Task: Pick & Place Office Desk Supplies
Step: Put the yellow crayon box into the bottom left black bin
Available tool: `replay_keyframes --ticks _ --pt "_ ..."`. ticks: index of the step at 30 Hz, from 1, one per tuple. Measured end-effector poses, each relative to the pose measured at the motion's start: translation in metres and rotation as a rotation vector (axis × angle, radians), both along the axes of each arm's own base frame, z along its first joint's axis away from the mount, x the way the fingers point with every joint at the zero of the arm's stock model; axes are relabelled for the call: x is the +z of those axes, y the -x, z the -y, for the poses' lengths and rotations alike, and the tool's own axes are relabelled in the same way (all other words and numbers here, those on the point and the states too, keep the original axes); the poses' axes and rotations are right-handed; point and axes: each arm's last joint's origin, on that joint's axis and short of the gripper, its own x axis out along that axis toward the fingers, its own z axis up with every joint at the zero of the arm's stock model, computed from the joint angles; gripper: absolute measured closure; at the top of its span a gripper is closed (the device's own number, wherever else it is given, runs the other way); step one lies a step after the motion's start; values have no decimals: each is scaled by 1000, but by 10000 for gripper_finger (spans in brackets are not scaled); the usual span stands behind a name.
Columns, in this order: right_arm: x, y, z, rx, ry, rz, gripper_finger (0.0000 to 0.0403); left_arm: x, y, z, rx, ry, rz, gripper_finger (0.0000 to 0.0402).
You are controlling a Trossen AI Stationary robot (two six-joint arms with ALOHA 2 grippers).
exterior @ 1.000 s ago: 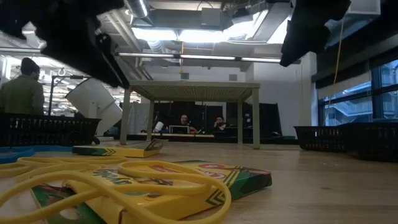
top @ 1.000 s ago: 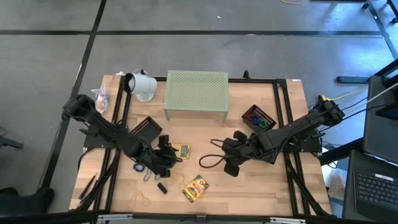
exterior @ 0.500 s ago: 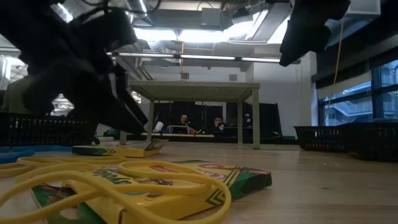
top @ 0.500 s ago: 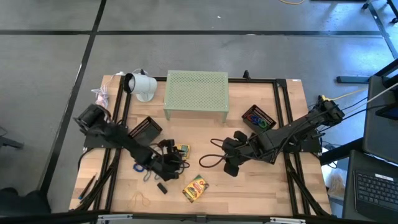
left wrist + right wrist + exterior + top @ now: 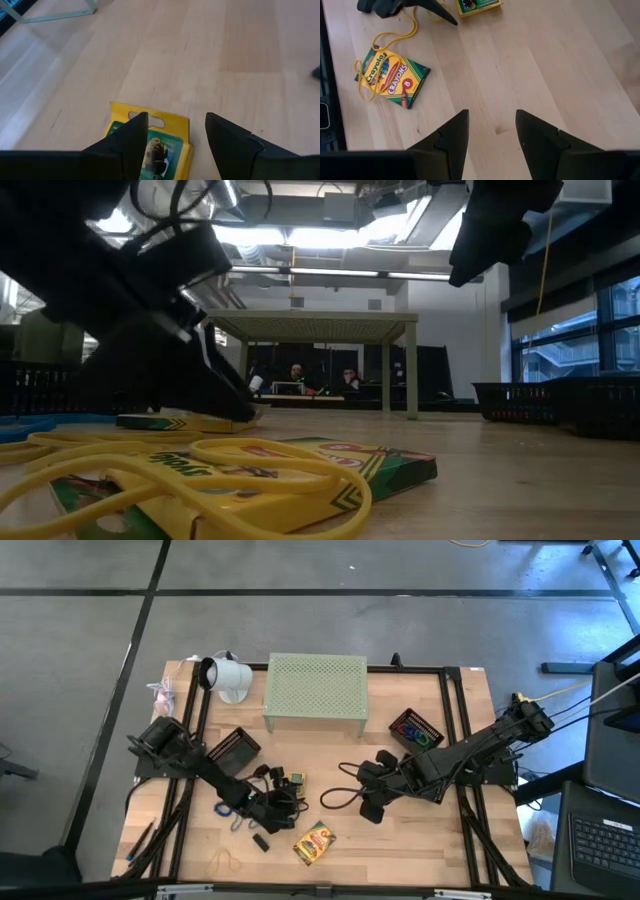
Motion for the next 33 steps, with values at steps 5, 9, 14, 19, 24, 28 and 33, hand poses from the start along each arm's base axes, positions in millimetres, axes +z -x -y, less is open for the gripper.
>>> replay_keyframes --ticks 5,9,14,19,24,28,33 --pt "0 0 0 0 0 0 238 -3 -3 -6 56 26 15 211" --pt "0 0 0 -2 3 2 238 -3 -5 -10 88 57 29 239" --pt "0 0 0 -3 3 2 238 -3 -5 -10 88 63 30 311" --pt "0 0 0 -6 1 2 238 -3 -4 -8 78 68 26 390" --pt "0 0 0 -7 1 2 238 -2 -4 -7 67 82 25 399" --pt "0 0 0 -9 -1 2 238 8 -3 -5 26 78 30 399" --pt "0 0 0 -9 -1 2 238 36 1 -1 -30 69 84 399"
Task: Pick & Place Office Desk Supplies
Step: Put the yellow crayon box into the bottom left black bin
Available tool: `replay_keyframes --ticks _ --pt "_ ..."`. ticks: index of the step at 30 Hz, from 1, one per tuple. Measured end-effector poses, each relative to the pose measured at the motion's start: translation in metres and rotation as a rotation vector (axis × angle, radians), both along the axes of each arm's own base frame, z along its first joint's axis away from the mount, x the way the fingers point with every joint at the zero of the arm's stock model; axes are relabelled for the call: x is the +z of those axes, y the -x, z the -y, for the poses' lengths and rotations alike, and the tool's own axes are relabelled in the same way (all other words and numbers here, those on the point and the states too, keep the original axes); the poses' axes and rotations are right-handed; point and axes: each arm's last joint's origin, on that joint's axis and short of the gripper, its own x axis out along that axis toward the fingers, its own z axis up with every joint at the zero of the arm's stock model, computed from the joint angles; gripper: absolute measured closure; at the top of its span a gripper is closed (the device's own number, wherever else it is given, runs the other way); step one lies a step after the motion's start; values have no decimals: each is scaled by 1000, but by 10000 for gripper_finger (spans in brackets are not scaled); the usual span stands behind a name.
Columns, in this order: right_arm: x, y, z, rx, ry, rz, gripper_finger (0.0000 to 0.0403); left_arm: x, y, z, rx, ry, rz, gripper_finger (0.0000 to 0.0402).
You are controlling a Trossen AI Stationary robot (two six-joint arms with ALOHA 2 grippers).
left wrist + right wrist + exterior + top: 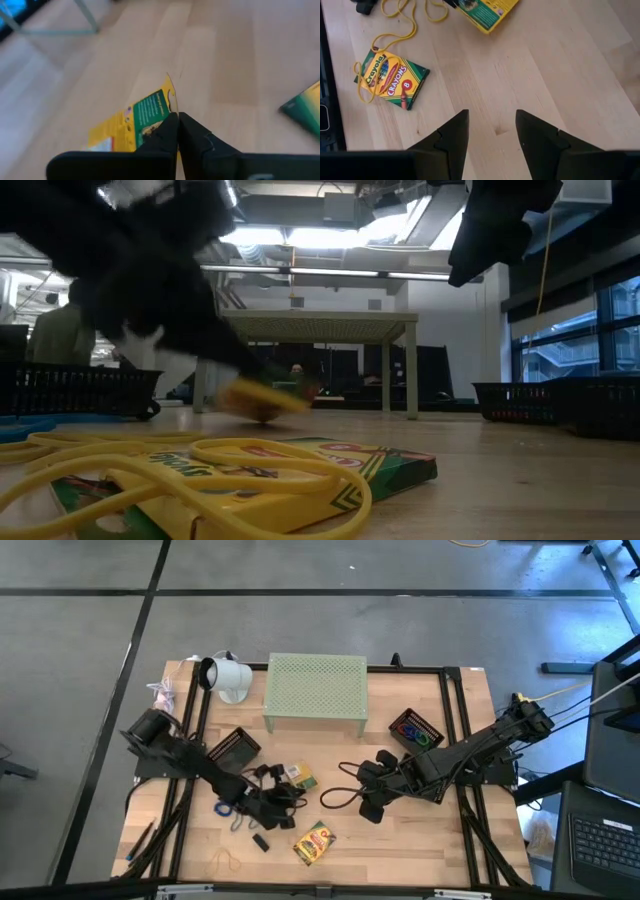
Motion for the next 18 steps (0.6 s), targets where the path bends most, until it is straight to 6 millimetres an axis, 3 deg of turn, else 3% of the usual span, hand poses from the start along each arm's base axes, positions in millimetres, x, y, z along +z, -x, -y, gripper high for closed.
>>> replay_keyframes --ticks 8,18 --pt "0 0 0 -2 2 2 238 54 15 1 -82 -54 104 399" --pt "0 0 0 -12 -4 2 238 113 58 -16 13 -180 184 399"
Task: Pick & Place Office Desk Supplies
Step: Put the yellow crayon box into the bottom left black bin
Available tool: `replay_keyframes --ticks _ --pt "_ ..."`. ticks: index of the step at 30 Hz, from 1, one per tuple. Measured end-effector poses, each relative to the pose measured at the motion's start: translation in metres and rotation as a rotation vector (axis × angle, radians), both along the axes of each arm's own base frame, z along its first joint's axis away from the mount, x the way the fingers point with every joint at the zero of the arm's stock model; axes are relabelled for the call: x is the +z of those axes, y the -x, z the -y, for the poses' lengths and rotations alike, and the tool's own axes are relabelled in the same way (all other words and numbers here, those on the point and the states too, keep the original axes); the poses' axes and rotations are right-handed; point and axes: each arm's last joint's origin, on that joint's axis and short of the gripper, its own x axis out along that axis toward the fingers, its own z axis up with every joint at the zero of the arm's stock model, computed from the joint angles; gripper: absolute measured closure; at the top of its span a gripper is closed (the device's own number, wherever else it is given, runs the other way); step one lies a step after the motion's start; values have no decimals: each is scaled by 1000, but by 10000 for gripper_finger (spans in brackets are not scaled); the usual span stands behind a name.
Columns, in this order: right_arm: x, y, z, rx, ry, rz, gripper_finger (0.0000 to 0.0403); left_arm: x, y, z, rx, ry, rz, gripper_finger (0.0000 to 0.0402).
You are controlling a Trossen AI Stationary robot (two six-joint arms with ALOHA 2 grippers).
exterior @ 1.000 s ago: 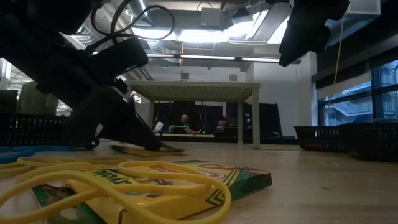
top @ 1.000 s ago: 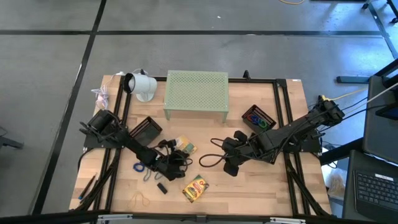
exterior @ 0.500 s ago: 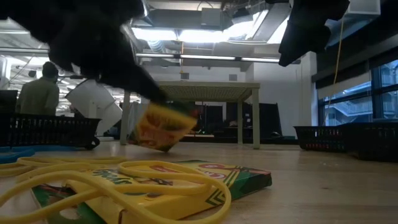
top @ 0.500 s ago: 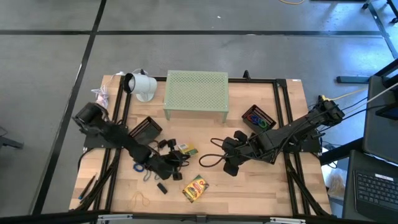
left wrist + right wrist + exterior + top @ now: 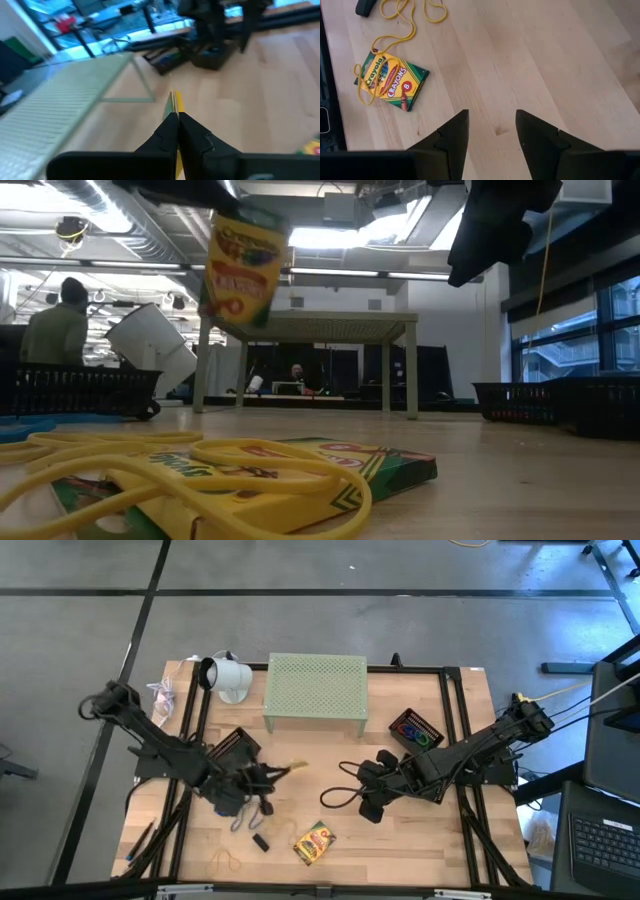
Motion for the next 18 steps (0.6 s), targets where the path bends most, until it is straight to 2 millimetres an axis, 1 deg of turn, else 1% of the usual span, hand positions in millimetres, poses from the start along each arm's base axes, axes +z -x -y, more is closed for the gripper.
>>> replay_keyframes --ticks 5,9,12,18 --pt "0 0 0 0 0 0 238 18 23 -13 47 -17 15 399" --pt "0 0 0 0 0 0 238 27 41 -26 77 15 15 400" --pt "0 0 0 0 0 0 238 28 53 -34 92 54 -9 399" --pt "0 0 0 0 0 0 238 24 74 -49 134 143 -80 399"
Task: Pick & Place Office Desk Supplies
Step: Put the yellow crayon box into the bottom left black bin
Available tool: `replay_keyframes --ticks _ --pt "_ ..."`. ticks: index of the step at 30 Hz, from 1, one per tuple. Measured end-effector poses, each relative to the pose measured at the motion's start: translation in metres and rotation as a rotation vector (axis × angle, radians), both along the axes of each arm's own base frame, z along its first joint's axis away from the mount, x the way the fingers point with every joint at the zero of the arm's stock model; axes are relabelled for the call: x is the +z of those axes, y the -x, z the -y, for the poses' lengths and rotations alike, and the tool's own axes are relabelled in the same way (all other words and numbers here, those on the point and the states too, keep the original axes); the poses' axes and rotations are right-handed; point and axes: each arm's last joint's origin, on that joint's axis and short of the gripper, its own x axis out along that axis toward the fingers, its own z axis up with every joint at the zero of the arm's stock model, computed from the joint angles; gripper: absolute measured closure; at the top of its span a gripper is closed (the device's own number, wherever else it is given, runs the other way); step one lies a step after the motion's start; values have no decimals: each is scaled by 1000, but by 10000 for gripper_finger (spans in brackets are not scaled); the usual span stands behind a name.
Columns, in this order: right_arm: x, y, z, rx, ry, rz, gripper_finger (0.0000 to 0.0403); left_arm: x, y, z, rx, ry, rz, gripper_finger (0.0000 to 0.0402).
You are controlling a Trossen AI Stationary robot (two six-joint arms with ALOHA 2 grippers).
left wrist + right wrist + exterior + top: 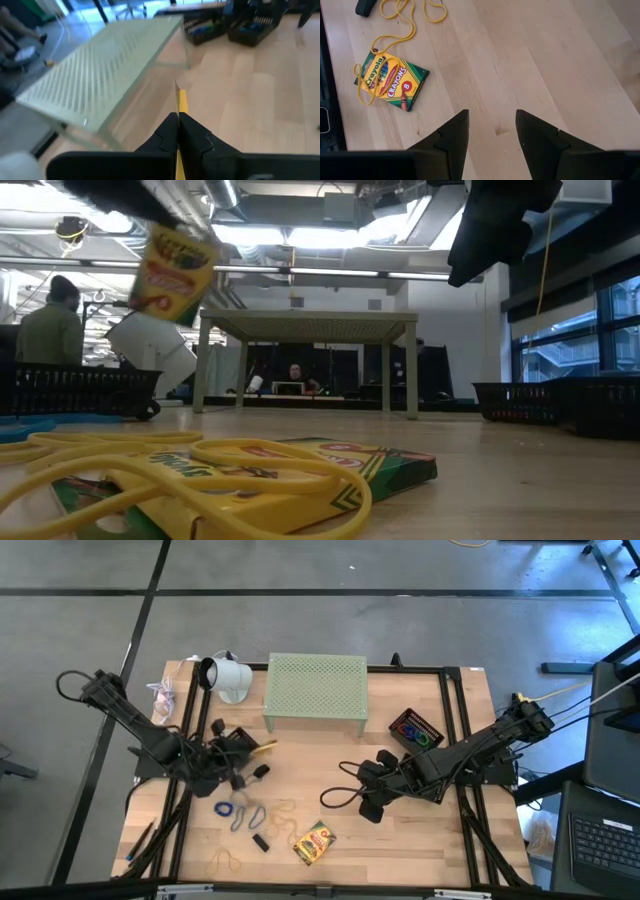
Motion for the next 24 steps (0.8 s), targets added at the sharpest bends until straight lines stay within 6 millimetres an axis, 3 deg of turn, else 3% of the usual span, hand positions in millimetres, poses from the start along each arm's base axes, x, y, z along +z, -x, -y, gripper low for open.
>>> replay_keyframes --ticks 11,24 --pt "0 0 0 0 0 0 238 -12 30 -19 112 167 -178 399" --pt "0 0 0 -1 0 0 238 -20 45 -26 238 331 -344 399"
